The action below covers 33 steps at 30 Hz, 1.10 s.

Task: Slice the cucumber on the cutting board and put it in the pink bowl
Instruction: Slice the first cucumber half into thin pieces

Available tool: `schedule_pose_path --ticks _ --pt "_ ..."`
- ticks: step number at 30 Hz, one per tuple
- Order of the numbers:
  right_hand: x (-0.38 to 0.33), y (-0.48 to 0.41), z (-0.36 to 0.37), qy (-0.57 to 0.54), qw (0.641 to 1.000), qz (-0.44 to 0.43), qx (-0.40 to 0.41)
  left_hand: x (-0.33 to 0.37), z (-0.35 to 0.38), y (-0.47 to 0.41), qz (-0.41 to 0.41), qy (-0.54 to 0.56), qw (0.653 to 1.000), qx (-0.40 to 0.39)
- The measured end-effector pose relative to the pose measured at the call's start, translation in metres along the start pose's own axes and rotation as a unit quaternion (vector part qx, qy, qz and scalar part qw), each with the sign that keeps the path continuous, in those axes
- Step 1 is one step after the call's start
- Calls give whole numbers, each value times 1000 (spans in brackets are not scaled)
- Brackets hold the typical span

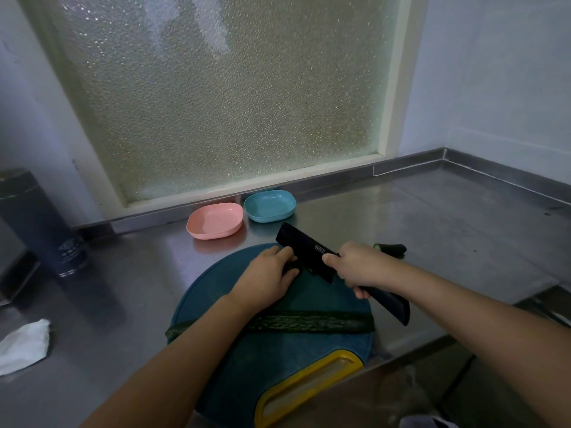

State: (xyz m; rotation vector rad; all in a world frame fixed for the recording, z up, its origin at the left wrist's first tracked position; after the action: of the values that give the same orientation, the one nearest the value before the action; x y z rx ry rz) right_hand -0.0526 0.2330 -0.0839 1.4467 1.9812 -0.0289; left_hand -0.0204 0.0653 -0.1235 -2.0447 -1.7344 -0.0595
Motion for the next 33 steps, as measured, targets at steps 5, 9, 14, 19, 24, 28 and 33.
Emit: schedule_pose_path --ticks 5,9,14,19,24,28,33 --pt "-8 -4 8 20 1000 -17 12 1 1 0 -1 -4 1000 1" --pt "-8 -9 23 31 999 -15 13 0 2 0 -7 -2 1000 -2" --pt "2 -5 18 38 999 -12 7 0 0 1 -9 4 1000 3" --pt "11 1 9 28 999 -13 31 0 0 1 -8 1 1000 4" --pt "4 8 4 27 999 -20 29 0 1 1 -9 -1 1000 -1" --pt "2 7 3 25 999 -21 19 0 0 1 -11 1 1000 0" --pt "1 -1 1 16 1000 -13 13 0 0 1 -8 2 1000 -1"
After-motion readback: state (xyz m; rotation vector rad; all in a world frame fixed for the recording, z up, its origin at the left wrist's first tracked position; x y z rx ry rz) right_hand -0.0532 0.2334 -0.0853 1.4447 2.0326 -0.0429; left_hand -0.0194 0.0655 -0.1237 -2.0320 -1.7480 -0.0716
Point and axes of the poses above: each hand's wrist, its own y-axis away from the middle knuckle, its own z-axis out of the palm, x = y × z, the point moved 3 cm from there along -y, towards the middle knuckle
